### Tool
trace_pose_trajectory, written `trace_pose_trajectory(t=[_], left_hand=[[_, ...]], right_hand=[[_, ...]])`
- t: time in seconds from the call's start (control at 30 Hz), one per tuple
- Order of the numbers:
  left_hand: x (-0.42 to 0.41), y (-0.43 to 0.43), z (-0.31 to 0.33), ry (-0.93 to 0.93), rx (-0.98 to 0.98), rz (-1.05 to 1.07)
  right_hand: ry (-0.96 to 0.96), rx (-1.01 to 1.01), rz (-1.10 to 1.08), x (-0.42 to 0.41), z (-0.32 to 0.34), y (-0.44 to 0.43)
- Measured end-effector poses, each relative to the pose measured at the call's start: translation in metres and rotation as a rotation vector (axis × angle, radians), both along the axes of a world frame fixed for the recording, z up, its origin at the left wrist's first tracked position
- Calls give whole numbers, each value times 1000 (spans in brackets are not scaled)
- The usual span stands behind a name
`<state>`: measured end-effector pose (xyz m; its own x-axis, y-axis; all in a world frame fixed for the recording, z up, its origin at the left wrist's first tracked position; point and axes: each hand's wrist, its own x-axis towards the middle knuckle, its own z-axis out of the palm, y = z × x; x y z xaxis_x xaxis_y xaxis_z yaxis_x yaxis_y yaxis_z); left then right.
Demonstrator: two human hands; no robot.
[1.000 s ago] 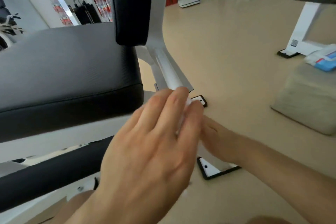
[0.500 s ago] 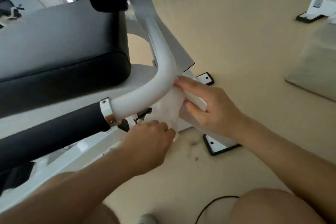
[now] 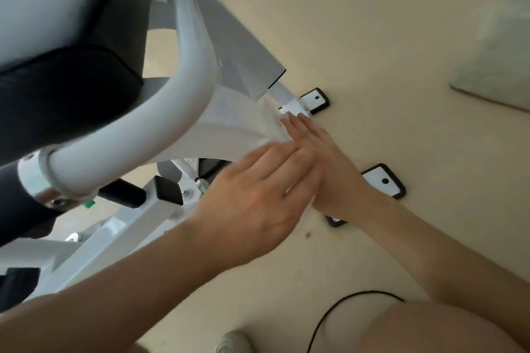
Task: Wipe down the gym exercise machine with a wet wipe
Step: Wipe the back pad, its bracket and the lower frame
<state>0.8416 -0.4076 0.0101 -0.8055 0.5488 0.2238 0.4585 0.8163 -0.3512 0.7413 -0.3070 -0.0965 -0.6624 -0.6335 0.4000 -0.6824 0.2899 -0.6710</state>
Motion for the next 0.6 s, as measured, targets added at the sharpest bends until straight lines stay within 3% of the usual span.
trace_pose_trajectory(t=[0.1, 0.2, 0.33, 0.43, 0.53, 0.6], left_hand=[[-35, 8, -5, -16, -162, 176], [-45, 1, -11, -93, -448, 335], [-36, -11, 17, -23, -539, 356], [-34, -13, 37, 96, -628, 434], [-51, 9, 17, -159, -780, 613], [-71, 29, -22, -348, -831, 562]], right_hand=[[-195, -80, 0, -3, -1, 2], [-261, -34, 60, -7, -13, 5], [-622, -324, 77, -15, 0, 26], [-745, -460, 80, -17, 5, 29], [-826, -550, 17, -18, 1, 25], [-842, -519, -63, -19, -7, 26]])
